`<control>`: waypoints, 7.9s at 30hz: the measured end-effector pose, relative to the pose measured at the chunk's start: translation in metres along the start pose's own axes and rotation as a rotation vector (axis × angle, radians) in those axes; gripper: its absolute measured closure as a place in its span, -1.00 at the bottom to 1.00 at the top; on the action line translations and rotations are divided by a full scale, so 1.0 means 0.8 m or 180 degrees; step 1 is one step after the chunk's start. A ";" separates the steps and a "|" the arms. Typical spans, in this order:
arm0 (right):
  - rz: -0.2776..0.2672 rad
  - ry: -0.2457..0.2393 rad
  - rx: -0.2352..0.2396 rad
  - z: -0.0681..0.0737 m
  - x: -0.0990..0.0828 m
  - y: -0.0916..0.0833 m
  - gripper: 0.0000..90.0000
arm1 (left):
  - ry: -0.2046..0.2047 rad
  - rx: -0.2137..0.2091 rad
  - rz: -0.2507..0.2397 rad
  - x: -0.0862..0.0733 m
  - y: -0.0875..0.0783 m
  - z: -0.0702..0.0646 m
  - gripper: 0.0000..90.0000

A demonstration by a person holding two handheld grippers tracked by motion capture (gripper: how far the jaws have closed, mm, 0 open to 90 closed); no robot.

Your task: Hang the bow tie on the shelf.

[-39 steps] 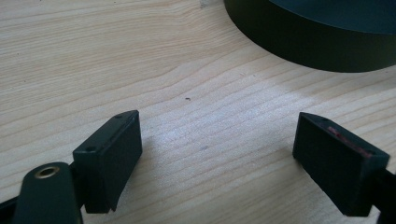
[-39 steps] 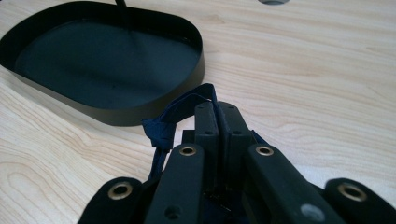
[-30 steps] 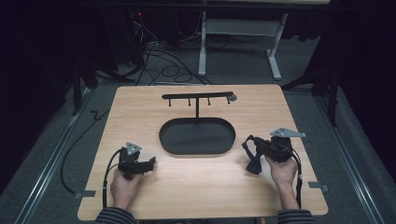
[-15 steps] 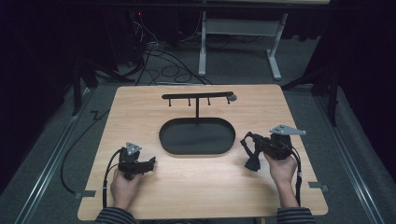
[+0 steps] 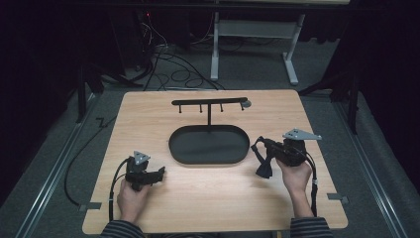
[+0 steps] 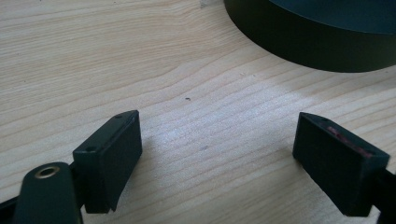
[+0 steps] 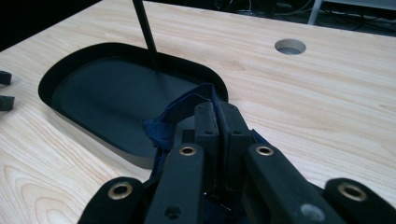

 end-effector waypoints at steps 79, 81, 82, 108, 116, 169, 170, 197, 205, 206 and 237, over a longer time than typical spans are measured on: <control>-0.0379 0.0035 0.0208 0.023 0.088 0.009 0.98 | -0.0001 0.0000 -0.0001 0.000 0.000 0.000 -0.65; -0.0388 0.0027 0.0214 0.025 0.092 0.011 0.98 | -0.0001 0.0001 -0.0001 0.000 0.000 0.000 -0.65; -0.0398 0.0020 0.0218 0.026 0.093 0.012 0.98 | -0.0002 0.0001 -0.0001 0.000 0.000 0.000 -0.65; -0.0418 0.0065 0.0222 0.037 0.126 0.042 0.97 | 0.0009 -0.0017 -0.0004 0.000 -0.001 0.000 -0.64; -0.0427 0.0111 0.0200 0.033 0.136 0.057 0.97 | 0.0016 -0.0022 -0.0001 -0.001 -0.001 0.000 -0.64; -0.0237 0.0295 0.0122 0.013 0.129 0.075 0.65 | 0.0017 -0.0021 -0.0001 -0.001 -0.001 0.000 -0.64; -0.0241 0.0292 0.0115 0.012 0.129 0.074 0.64 | 0.0017 -0.0021 -0.0001 -0.001 -0.001 0.000 -0.64; -0.0383 0.0427 0.0028 -0.015 0.107 0.038 0.38 | 0.0020 -0.0018 0.0001 -0.001 -0.001 -0.001 -0.64; -0.0407 0.0420 -0.0005 -0.020 0.101 0.027 0.37 | 0.0021 -0.0018 0.0000 -0.001 -0.001 -0.001 -0.64; -0.0411 0.0416 -0.0005 -0.021 0.100 0.026 0.37 | 0.0021 -0.0017 0.0001 -0.001 -0.001 -0.001 -0.64; -0.0481 0.0403 -0.0059 -0.032 0.084 -0.007 0.37 | 0.0020 -0.0017 -0.0001 0.000 0.000 -0.001 -0.64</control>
Point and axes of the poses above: each handheld gripper's, and its own axes: y roughly forward along the jaws, x roughly out of its top, z roughly to its left, the point moved 6 cm from there along y, roughly forward along the jaws, and after that the axes turned 7 degrees about y, right-handed, at the moved point
